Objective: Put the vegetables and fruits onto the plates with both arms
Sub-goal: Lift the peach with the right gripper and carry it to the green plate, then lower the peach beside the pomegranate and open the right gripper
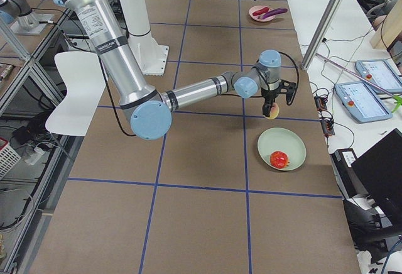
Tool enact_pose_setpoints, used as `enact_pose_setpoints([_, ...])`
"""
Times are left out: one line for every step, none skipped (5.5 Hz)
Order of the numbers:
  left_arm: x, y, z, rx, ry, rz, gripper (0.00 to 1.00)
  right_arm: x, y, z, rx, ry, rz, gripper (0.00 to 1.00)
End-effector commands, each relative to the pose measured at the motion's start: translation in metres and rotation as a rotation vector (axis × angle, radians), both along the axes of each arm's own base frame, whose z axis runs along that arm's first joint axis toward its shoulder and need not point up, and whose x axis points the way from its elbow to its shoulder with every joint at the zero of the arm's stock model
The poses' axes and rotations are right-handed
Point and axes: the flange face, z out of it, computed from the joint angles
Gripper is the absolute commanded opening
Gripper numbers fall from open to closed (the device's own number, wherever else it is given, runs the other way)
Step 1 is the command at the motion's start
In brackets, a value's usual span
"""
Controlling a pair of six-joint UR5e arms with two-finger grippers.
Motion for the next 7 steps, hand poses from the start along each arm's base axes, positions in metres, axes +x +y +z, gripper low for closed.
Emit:
enact_pose_setpoints([-0.033,0.035,0.016,0.050,0.030,0.143,1.00,0.049,-0.006,0.080,0.008,0.098,-0.100,0.00])
enact_pose_setpoints([-0.057,0.067,0.031,0.067,0.053,0.194,1.00,0.048,-0.014,0.099,-0.028,0.112,-0.103,0.00])
enact_pose_setpoints([-0.091,0.102,0.038,0.073,0.081,0.201,1.00,0.041,-0.021,0.099,-0.036,0.100,-0.106,0.00])
enact_pose_setpoints([-0.107,0.147,0.039,0.064,0.106,0.212,1.00,0.029,-0.023,0.086,-0.033,0.060,-0.131,0.00])
enact_pose_setpoints([-0.122,0.188,0.035,0.070,0.109,0.213,1.00,0.020,-0.033,0.071,-0.023,0.050,-0.133,0.00])
enact_pose_setpoints([-0.131,0.210,0.030,0.075,0.112,0.214,1.00,0.004,-0.037,0.071,-0.028,0.053,-0.151,0.00])
enact_pose_setpoints([-0.135,0.224,0.030,0.067,0.123,0.220,1.00,-0.005,-0.037,0.075,-0.017,0.050,-0.163,0.00])
